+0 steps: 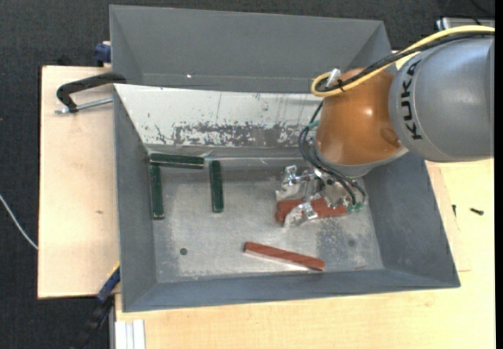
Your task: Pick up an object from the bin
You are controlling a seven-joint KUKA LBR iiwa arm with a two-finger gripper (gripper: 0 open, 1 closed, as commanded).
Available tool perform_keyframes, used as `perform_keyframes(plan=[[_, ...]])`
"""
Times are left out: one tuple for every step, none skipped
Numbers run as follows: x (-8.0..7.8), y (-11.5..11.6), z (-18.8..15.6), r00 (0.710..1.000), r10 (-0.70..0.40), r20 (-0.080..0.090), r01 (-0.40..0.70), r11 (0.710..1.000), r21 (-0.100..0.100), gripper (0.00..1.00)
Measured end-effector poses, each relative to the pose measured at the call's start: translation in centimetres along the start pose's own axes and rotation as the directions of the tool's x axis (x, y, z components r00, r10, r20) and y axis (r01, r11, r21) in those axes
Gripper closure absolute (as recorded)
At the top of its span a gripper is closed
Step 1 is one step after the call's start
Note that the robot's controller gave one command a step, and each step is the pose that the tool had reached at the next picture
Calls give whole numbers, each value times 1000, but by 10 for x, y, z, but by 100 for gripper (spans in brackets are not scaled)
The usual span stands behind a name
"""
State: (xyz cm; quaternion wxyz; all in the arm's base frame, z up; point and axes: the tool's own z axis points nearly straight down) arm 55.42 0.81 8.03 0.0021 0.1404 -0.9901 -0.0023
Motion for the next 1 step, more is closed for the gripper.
perform_keyframes(plan=[[9,11,-162,1000,-10,13,10,1000,7,100]])
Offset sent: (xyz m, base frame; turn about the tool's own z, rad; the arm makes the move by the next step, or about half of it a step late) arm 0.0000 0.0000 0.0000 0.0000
